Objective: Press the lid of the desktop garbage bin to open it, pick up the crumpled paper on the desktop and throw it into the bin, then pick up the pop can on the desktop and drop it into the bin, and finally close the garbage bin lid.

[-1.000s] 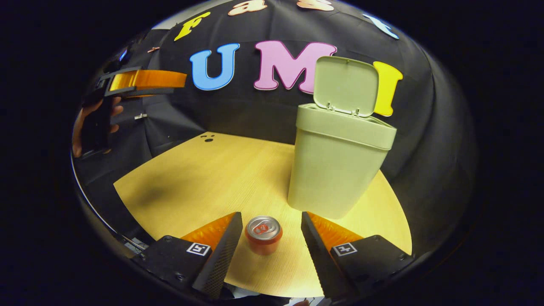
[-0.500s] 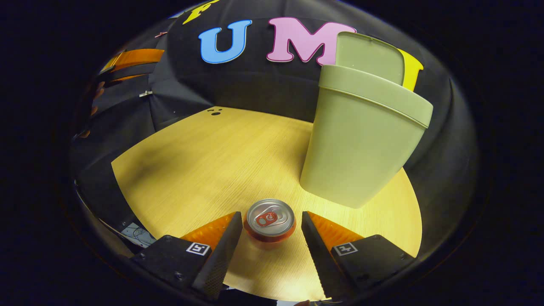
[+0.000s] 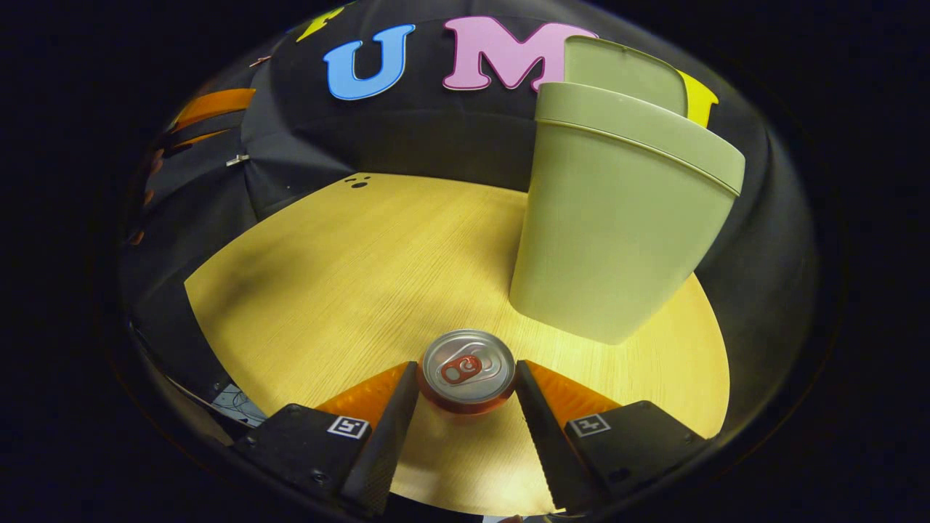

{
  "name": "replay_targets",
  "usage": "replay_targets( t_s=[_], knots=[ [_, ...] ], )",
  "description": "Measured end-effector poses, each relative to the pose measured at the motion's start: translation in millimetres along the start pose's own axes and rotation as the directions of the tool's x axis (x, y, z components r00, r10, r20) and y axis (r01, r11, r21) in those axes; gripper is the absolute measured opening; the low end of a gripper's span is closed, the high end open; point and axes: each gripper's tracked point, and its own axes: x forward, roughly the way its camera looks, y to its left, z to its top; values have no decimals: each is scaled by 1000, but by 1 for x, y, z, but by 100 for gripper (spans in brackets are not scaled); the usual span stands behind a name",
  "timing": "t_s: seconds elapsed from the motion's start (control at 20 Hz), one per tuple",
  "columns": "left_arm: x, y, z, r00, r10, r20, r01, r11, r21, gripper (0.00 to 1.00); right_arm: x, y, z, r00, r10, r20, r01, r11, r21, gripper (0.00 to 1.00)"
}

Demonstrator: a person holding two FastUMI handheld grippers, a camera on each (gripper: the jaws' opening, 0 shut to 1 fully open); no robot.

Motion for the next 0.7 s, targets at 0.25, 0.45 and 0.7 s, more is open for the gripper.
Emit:
replay_targets(
  t_s=[0.25,0.45,0.7],
  knots=[
    [7,-4,-1,1000,-13,-1,13,1000,-9,95,-23,-8,36,998,-9,70,8,1000,10,84],
    [11,-5,-2,1000,-20,0,20,1000,-18,96,-48,-16,78,990,-16,140,14,1000,11,84],
    [16,-5,-1,1000,-23,5,23,999,-35,95,-82,-30,143,966,-37,255,32,999,24,83]
  ],
)
